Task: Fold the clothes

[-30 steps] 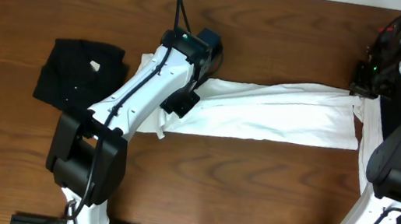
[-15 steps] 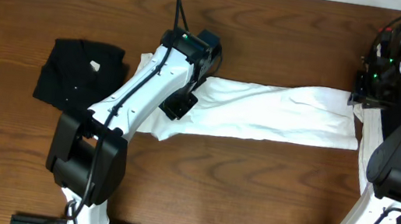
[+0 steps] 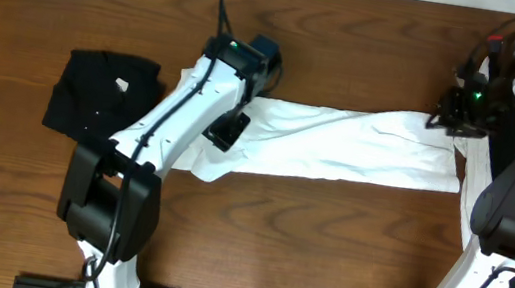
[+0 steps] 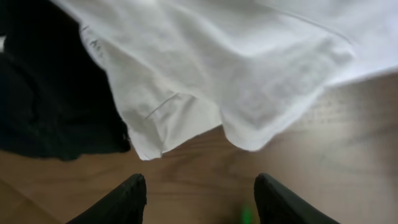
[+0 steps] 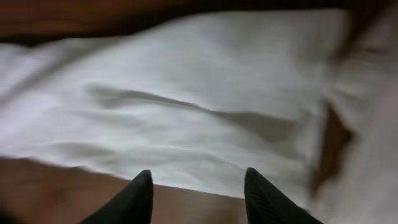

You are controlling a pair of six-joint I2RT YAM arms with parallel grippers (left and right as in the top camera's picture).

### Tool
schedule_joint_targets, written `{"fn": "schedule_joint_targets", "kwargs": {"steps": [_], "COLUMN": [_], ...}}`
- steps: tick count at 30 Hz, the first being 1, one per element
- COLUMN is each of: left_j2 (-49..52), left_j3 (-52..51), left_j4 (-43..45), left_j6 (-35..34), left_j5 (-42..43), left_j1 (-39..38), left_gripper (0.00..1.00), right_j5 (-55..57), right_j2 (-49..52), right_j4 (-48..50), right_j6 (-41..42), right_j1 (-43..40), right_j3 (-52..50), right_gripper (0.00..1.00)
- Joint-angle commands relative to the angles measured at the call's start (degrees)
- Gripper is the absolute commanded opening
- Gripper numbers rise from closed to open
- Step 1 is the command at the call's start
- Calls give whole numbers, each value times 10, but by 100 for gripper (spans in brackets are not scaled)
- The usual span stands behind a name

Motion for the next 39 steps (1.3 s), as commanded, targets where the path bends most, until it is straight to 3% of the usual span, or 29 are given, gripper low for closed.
{"fn": "schedule_joint_targets", "kwargs": {"steps": [1, 5, 9, 21, 29, 34, 38, 39], "left_j2": [-19, -16, -3, 42, 84, 85, 90, 90], "left_j3": [3, 1, -4, -4, -4, -4, -4, -4], "left_j4": [25, 80, 99, 219, 258, 283, 283, 280], "left_j6": [-104, -65, -42, 55, 59, 61, 71, 71], "left_j5": [6, 152, 219, 215, 115, 107, 107, 107], "left_j1": [50, 111, 149, 163, 163, 169, 181, 186], "left_gripper": [59, 62, 62, 63, 62, 38, 6, 6], "right_j5": [-151, -212, -219, -137, -112, -80, -46, -36], "right_j2": [-21, -39, -80, -236, -251, -245, -242, -242], "right_j4": [-1, -10, -28, -13, -17, -12, 21, 40], "right_j6": [-37, -46, -66, -29, -5, 11, 27, 38], "right_j1": [9, 9, 17, 79, 115, 148, 193, 206], "right_j3": [7, 7, 7, 7, 5, -10, -48, -66], "right_gripper": [49, 50, 51, 54, 54, 50, 47, 47]}}
